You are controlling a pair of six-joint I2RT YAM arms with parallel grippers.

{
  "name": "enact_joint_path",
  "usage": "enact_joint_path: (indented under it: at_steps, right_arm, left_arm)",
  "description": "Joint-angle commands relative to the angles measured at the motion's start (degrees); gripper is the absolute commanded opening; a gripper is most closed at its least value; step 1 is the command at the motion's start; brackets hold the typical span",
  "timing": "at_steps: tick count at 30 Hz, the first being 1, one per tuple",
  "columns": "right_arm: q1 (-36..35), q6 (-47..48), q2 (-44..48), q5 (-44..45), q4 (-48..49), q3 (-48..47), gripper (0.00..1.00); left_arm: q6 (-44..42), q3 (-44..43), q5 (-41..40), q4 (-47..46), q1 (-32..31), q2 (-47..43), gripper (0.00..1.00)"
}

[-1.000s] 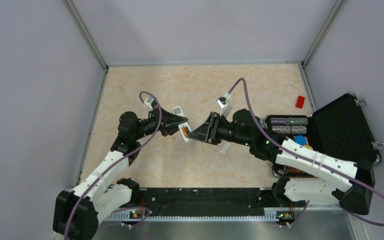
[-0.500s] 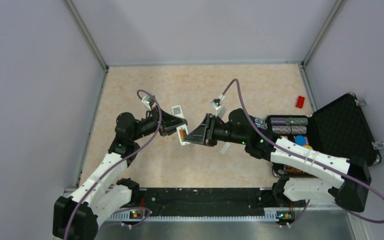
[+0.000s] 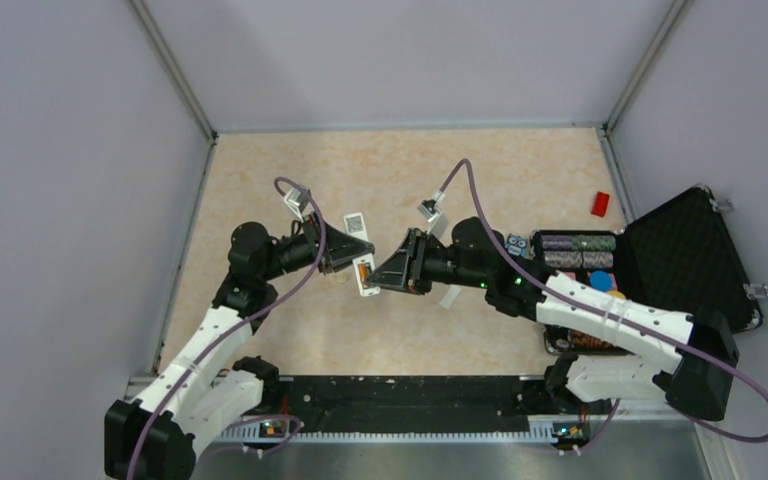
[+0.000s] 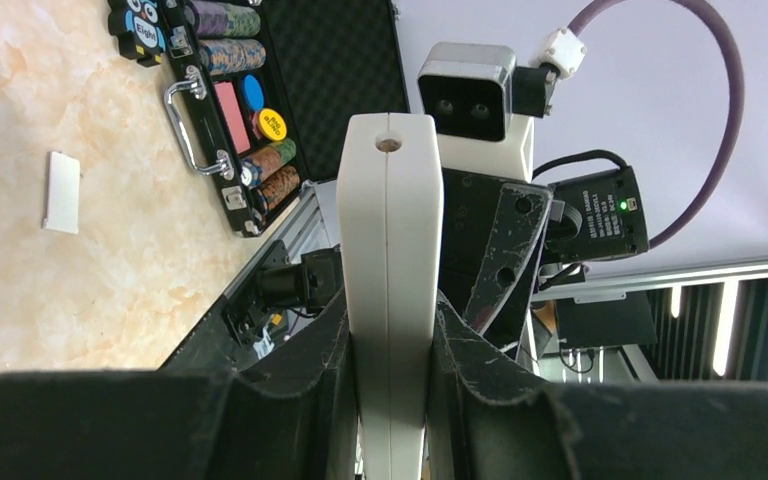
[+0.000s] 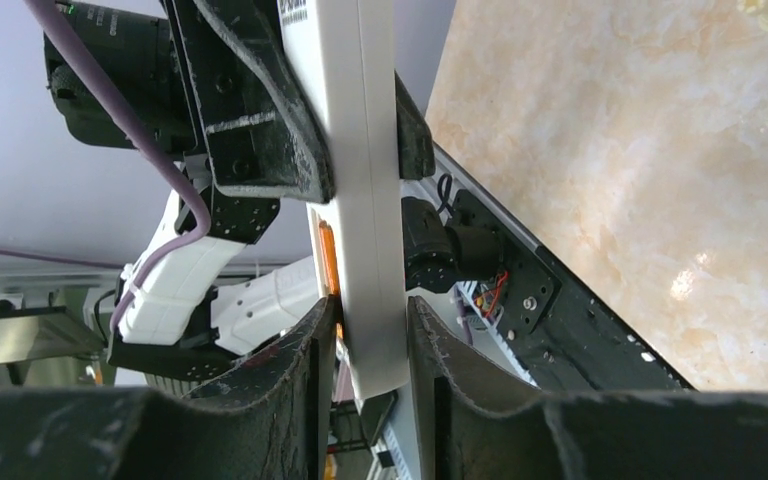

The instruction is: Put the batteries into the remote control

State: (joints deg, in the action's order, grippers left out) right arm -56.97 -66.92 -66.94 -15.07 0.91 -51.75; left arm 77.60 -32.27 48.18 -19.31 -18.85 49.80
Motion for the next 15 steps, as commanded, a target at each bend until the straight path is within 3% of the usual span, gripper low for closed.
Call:
enact_joint_path:
  at_steps: [1,12,15]
  right_arm:
    - [1.3,1.6,-1.2,5.5,-0.1,-2.8,0.32]
    - [1.4,5.8,-0.6,5.2,-0.8,-5.2,0.46]
    - [1.3,7.8,0.3,3.7,-0.9,-5.4,0.56]
  left_arm:
    - [-1.9,-3.4,4.3,-1.5,-1.2,-2.2,0.0]
    - [-6.0,-4.8,0.8,5.6,-1.2,-2.8,0.0]
    - [-7.7,-5.5,-1.5,8.7,-1.3,-2.8,0.0]
